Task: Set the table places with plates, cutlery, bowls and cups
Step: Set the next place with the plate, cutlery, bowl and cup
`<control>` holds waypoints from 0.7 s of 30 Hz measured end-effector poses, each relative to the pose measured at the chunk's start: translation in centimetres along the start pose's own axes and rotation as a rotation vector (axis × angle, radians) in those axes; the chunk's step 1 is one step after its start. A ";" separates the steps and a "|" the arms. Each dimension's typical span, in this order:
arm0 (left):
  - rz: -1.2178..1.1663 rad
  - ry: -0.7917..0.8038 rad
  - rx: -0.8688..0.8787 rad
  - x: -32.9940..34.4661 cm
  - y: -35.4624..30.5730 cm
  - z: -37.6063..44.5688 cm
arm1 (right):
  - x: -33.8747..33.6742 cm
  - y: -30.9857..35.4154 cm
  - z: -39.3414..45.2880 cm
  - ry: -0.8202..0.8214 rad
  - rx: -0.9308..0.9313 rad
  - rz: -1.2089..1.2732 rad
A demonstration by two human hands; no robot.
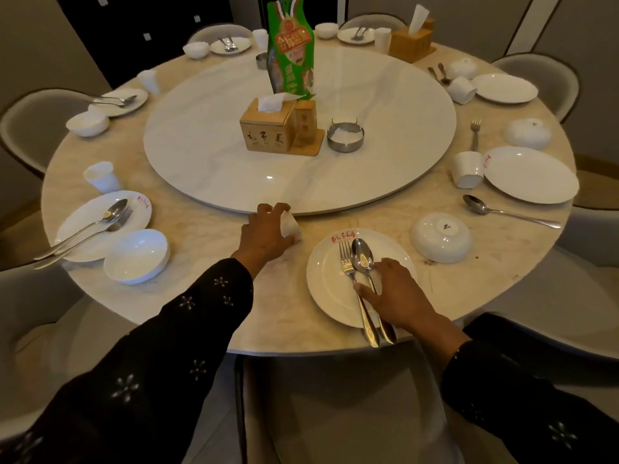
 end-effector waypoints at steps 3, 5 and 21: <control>-0.049 0.031 0.008 0.6 1.0 0.6 | 0.0 0.2 -0.1 -0.030 0.007 0.018; -0.058 0.054 0.058 1.0 1.2 0.8 | -0.1 0.3 -0.2 -0.043 0.014 0.020; -0.490 0.100 0.114 1.1 1.0 1.3 | -0.6 1.2 -0.1 -0.014 0.095 0.053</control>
Point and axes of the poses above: each hand's wrist, its own z-axis towards the middle knuckle, its own x-axis out of the palm, y = z × x, the point moved 3 cm from there along z, towards the middle knuckle, and after that the axes turned 15 degrees about -y, right-handed, at the moved point
